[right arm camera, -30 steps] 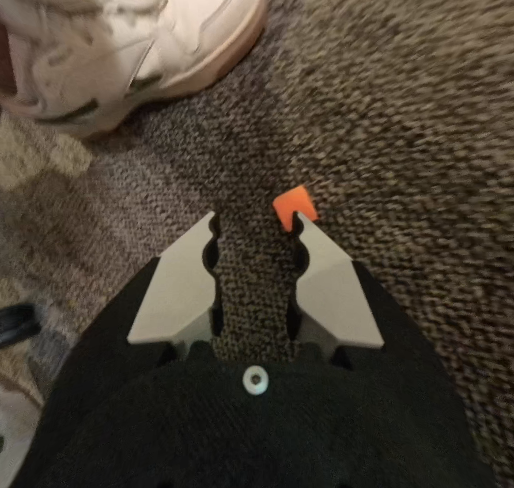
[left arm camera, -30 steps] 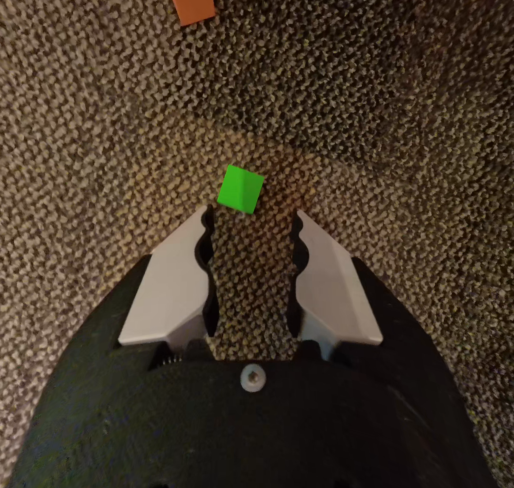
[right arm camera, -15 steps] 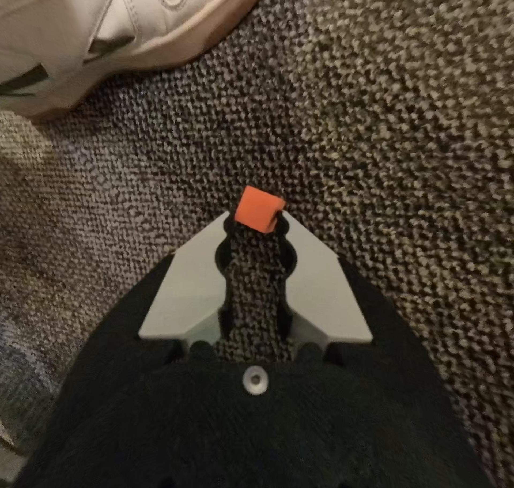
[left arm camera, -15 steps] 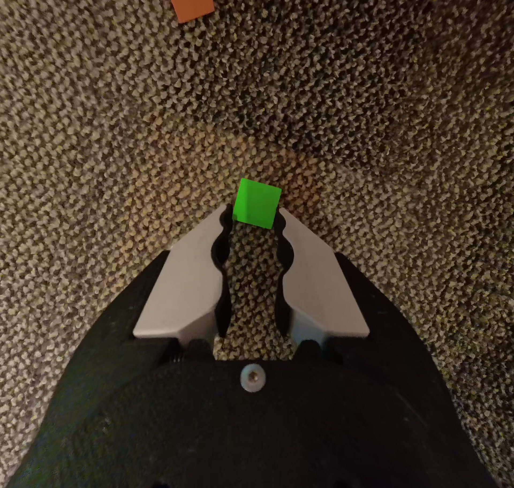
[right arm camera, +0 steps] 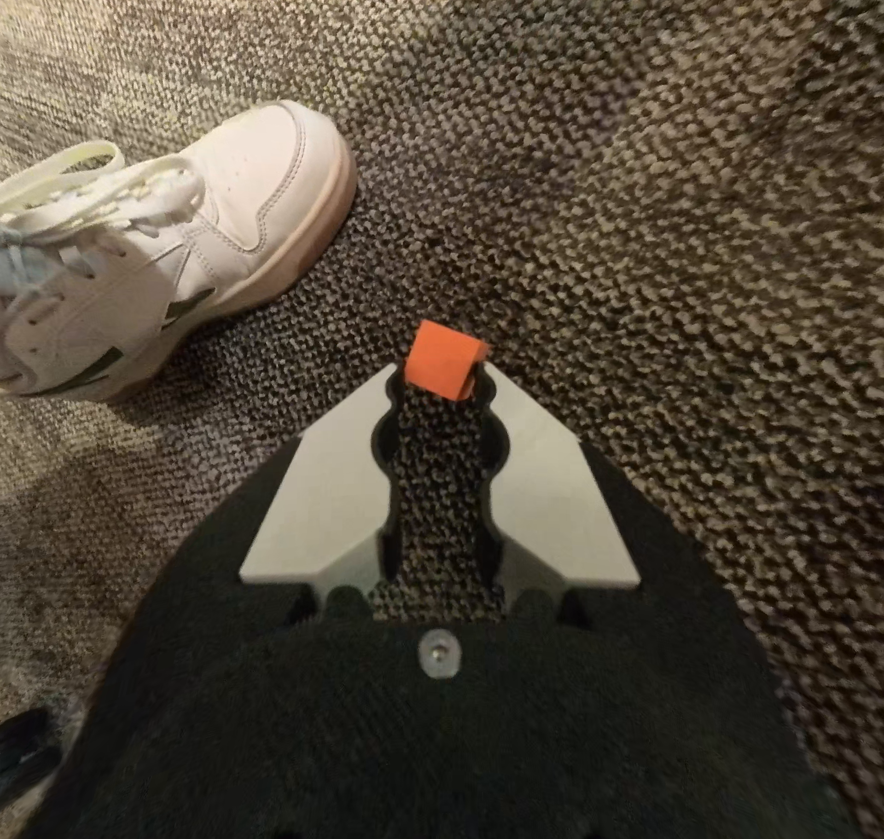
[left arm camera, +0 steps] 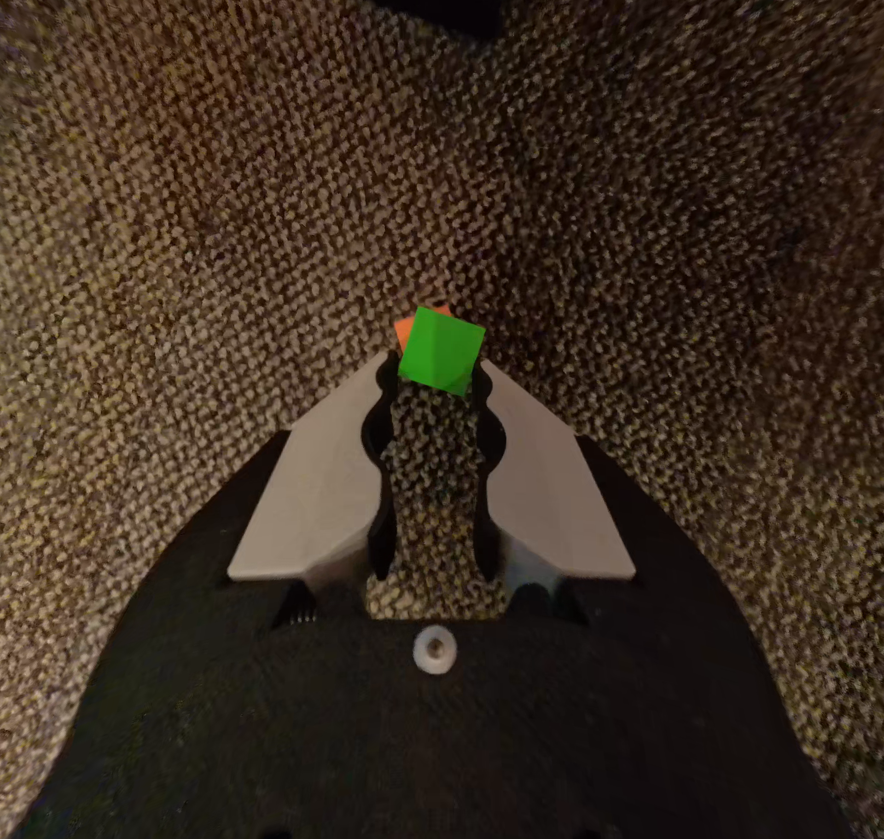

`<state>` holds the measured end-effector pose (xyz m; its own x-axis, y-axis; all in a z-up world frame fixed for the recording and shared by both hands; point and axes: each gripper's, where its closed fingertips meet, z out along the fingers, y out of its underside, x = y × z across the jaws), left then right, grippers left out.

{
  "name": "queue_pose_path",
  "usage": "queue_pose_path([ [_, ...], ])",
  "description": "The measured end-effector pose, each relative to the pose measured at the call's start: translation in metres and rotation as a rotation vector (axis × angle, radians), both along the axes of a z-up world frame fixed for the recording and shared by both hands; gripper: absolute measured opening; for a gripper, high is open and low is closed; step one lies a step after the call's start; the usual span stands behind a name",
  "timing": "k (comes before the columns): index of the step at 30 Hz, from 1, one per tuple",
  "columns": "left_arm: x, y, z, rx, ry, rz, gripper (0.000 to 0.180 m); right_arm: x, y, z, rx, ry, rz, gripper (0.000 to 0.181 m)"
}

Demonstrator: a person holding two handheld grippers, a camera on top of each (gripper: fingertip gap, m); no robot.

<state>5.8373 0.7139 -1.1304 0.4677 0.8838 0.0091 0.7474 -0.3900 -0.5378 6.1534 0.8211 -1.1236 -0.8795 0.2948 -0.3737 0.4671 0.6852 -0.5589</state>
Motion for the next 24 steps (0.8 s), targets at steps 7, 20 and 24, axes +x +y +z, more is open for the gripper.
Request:
queue_pose_path([
  [7, -0.013, 0.006, -0.012, -0.012, -0.036, 0.015, 0.033, 0.001, 0.003, -0.002, -0.034, -0.04, -0.088, 0.026],
  [20, -0.008, 0.001, -0.031, -0.058, -0.09, 0.051, 0.033, -0.023, 0.029, 0.0, -0.044, -0.032, -0.191, 0.026],
  [24, 0.005, -0.007, 0.01, -0.056, -0.008, 0.018, 0.026, -0.03, 0.032, 0.022, -0.056, -0.009, -0.235, 0.027],
])
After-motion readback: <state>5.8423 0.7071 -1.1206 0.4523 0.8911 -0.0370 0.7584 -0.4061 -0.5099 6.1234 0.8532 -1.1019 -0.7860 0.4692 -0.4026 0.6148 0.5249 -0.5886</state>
